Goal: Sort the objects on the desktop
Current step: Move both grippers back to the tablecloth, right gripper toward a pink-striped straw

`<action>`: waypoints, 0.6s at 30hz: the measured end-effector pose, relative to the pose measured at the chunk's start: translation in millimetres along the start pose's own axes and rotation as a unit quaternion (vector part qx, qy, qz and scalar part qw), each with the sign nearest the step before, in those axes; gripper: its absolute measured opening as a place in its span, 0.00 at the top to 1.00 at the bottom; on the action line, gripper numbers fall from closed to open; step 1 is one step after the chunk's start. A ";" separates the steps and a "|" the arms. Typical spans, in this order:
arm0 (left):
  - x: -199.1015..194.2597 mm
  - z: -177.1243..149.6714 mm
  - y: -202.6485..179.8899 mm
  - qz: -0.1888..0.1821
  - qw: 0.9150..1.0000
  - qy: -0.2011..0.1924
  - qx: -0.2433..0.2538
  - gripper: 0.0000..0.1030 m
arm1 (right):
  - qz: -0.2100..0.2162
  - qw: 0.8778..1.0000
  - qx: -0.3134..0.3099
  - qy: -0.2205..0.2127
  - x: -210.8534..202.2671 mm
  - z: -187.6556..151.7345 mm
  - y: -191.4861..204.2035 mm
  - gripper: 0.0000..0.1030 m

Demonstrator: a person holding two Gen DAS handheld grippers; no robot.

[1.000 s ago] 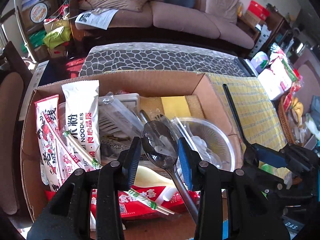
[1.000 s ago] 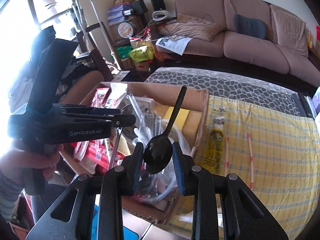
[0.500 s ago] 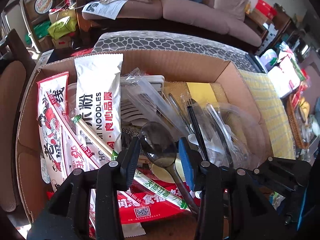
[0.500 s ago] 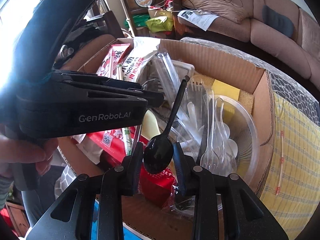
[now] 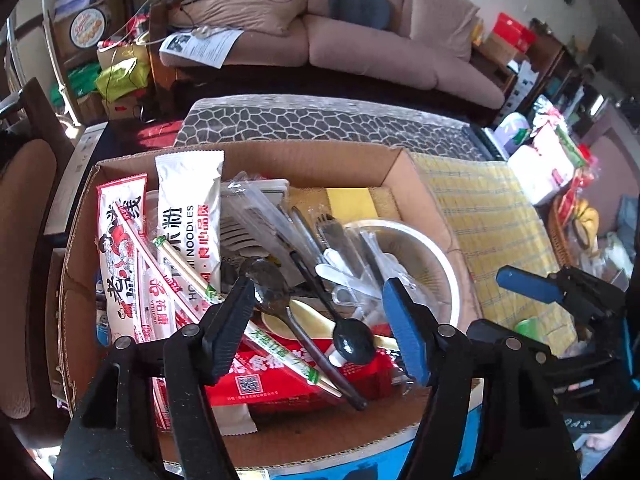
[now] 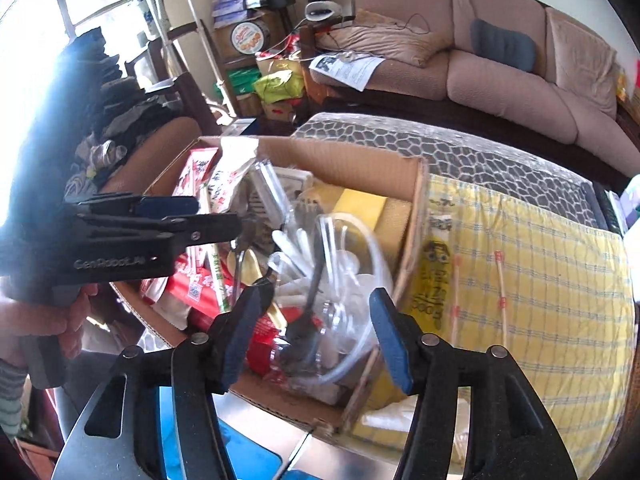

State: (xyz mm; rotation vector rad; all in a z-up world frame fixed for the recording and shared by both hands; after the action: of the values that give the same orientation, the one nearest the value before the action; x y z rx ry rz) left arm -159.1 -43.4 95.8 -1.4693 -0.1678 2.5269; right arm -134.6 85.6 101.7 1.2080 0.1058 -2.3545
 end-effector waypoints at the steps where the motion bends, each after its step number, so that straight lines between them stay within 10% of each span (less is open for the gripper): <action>1: -2.0 0.7 -8.3 -0.006 1.000 -0.001 0.006 0.33 | -0.009 1.000 0.006 -0.004 -7.1 -1.5 -9.7 0.36; 18: 34.4 -5.0 -151.4 -0.044 0.996 0.031 0.074 0.22 | -0.078 0.992 0.104 -0.003 -53.2 -69.1 -146.5 0.27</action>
State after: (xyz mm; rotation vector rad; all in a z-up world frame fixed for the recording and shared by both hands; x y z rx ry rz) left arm -152.2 111.7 95.2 -1.4473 -0.0324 2.3671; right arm -123.8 254.3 79.6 1.3333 -0.0501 -2.5562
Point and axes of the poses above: each gripper's, at about its wrist camera, not at the fingertips, and x roughly the way its jaws point, y to its left, z to its top, the point moved 4 cm from there along x, roughly the way its jaws point, and after that the axes turned 1 degree about -x, right-handed, at the moved point
